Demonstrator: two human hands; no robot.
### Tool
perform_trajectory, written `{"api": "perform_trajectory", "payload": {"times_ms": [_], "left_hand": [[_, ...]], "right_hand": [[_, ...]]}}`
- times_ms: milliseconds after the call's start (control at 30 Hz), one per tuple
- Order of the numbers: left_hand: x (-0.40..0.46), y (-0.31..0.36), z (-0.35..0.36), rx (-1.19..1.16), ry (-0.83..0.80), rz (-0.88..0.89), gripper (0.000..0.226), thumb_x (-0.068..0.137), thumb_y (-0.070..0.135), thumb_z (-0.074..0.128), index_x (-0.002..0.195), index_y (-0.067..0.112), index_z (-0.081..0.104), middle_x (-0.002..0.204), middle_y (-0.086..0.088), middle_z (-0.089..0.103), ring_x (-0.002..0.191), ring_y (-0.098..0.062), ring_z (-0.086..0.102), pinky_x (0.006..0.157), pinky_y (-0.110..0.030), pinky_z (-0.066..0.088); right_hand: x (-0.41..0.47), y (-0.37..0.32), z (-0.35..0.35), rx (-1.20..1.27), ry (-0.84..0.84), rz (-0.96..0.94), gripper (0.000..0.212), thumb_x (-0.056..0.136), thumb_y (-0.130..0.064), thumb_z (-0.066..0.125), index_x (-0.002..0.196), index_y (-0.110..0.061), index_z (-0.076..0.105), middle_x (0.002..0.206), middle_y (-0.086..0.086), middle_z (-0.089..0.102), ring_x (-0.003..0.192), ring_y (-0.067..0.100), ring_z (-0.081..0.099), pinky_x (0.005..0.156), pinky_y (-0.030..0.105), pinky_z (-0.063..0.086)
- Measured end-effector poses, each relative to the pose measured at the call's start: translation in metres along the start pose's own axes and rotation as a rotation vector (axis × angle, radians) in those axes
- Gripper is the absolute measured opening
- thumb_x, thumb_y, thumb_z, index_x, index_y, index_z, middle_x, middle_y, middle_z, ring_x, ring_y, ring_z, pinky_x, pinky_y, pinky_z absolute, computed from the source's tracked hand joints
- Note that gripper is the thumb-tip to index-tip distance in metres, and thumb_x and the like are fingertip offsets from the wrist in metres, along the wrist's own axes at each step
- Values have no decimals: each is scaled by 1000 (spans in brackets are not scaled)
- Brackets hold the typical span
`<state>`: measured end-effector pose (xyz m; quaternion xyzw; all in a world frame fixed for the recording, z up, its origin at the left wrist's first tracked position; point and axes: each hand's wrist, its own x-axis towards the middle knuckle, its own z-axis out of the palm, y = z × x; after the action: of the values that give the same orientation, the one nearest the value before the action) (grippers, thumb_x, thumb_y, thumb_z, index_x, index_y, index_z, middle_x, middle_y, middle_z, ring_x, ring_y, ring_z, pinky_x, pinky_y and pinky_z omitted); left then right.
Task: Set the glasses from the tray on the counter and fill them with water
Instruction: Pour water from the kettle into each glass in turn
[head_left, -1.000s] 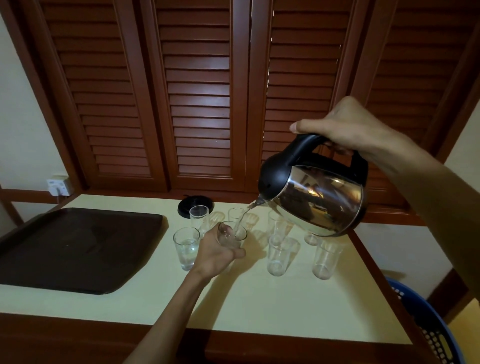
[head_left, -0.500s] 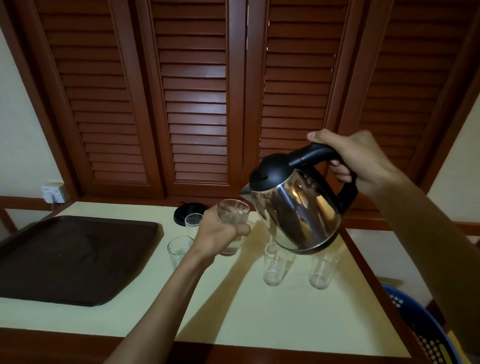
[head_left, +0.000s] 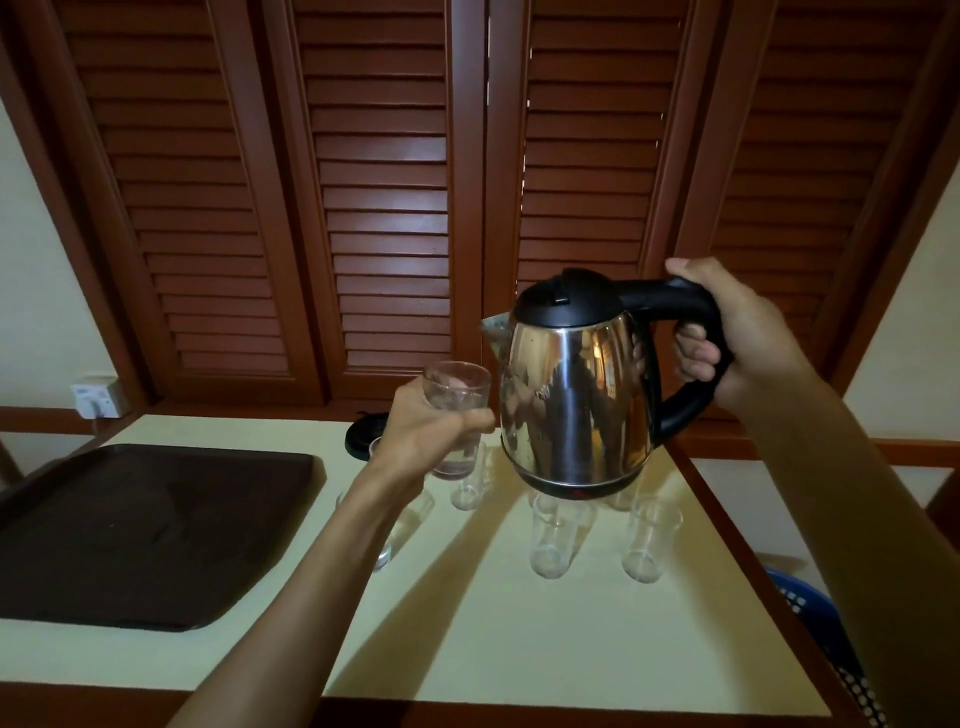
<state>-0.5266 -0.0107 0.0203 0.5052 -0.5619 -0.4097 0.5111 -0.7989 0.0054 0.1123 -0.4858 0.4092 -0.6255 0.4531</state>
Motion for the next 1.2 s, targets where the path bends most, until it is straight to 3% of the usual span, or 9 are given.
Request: {"api": "perform_trajectory", "payload": {"times_ms": [100, 200, 400, 533, 667, 800, 1000, 1133, 1200], "left_hand": [[0, -25, 6, -18, 23, -82, 33, 67, -1, 82, 91, 16, 67, 90, -4, 75, 87, -23, 71, 75, -41, 63], [-7, -56, 15, -64, 5, -174, 39, 68, 0, 79, 98, 20, 65, 102, -5, 72, 95, -24, 70, 61, -38, 64], [-16, -106, 26, -45, 31, -236, 42, 59, 2, 80, 94, 17, 64, 91, -8, 74, 78, -24, 70, 60, -36, 58], [-19, -123, 24, -12, -55, -256, 29, 63, -2, 80, 80, 17, 66, 74, -5, 69, 55, -13, 62, 43, -23, 50], [-19, -141, 29, -154, 34, -263, 45, 71, -7, 87, 103, 15, 64, 90, 2, 71, 80, -12, 66, 63, -9, 55], [-19, -148, 29, -143, 32, -205, 41, 68, -15, 84, 99, 5, 66, 97, -16, 75, 89, -38, 73, 79, -49, 65], [-12, -169, 29, -198, 0, -248, 51, 57, -10, 87, 99, 11, 66, 103, -22, 73, 90, -44, 73, 78, -70, 58], [-12, -164, 27, -176, -10, -273, 60, 67, -2, 91, 101, 34, 59, 98, 4, 69, 87, -10, 66, 72, -9, 56], [-8, -163, 26, -207, -19, -296, 66, 70, -1, 91, 98, 43, 51, 94, 12, 63, 84, 2, 59, 69, 0, 49]], "right_hand": [[1, 2, -2, -18, 6, 40, 40, 79, -51, 76, 65, -17, 61, 43, -3, 40, 34, 12, 35, 40, 25, 30], [2, 4, -2, -54, 8, 60, 48, 75, -57, 79, 60, -17, 57, 41, -3, 41, 32, 13, 36, 40, 25, 31], [0, 12, 1, -42, 51, 41, 53, 60, -60, 85, 70, -13, 62, 46, -2, 45, 32, 11, 38, 32, 21, 33], [-2, 15, 3, -107, 65, 19, 51, 73, -58, 79, 59, -14, 58, 43, -2, 44, 32, 13, 38, 33, 22, 34], [-7, 14, 7, -150, 139, 44, 51, 72, -59, 80, 69, -12, 62, 48, 0, 46, 36, 15, 40, 36, 23, 35], [-15, 10, 12, -158, 162, 52, 48, 85, -49, 72, 60, -13, 54, 44, -1, 43, 34, 13, 37, 36, 20, 36], [-22, 8, 4, -205, 196, 62, 54, 86, -52, 70, 49, -18, 50, 43, 1, 41, 38, 17, 37, 43, 25, 36], [-23, 10, -3, -180, 201, 48, 49, 83, -50, 73, 53, -18, 53, 44, 0, 42, 38, 16, 38, 42, 24, 37], [-24, 11, -6, -157, 207, 58, 46, 83, -48, 73, 54, -18, 54, 44, 0, 43, 38, 15, 38, 41, 23, 36]]}}
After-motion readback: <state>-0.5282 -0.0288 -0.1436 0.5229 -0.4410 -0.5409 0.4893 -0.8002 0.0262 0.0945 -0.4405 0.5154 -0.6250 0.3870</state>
